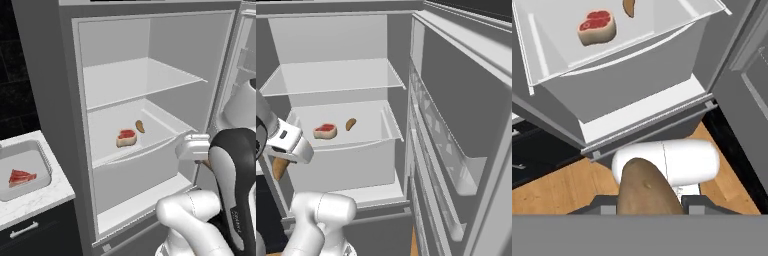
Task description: Place one sweet potato and one steak in each tupperware on the nearby counter, to pack two identical lunches.
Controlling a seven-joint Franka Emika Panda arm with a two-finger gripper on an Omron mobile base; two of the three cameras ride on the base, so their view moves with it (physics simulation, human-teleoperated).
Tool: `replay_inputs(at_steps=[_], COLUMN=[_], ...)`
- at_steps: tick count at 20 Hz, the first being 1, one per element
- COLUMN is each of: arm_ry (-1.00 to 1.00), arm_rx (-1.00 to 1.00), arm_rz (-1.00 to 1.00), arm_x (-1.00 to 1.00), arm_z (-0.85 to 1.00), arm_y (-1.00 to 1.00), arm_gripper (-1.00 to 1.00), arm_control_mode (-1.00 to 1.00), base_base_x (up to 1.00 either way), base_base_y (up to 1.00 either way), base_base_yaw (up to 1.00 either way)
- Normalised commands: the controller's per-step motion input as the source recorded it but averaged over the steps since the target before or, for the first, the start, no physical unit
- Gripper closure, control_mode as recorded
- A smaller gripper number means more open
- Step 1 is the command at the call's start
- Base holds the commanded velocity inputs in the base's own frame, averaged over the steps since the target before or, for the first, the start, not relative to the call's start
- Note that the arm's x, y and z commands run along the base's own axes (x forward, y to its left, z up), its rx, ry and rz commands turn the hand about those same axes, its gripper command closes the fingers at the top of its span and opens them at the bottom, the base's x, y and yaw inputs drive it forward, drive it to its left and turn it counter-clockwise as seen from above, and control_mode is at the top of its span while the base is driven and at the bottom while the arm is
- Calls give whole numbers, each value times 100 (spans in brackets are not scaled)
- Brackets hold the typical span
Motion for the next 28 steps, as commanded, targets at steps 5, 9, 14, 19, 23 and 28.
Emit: replay_inputs(at_steps=[5,9,14,19,23,28], arm_ry=[0,0,0,0,0,0], arm_rx=[0,0,0,0,0,0], arm_rz=[0,0,0,0,0,0], arm_x=[0,-6,0,0,0,0], arm_z=[0,0,0,0,0,0], arm_y=[0,0,0,0,0,0], arm_gripper=[100,100,100,100,100,100], arm_control_mode=[-100,100,100,100,100,100], base_base_x=[0,-13,-91,-68,2,31], base_base_y=[0,6,72,100,100,77], base_base_yaw=[0,0,0,5,0,-11])
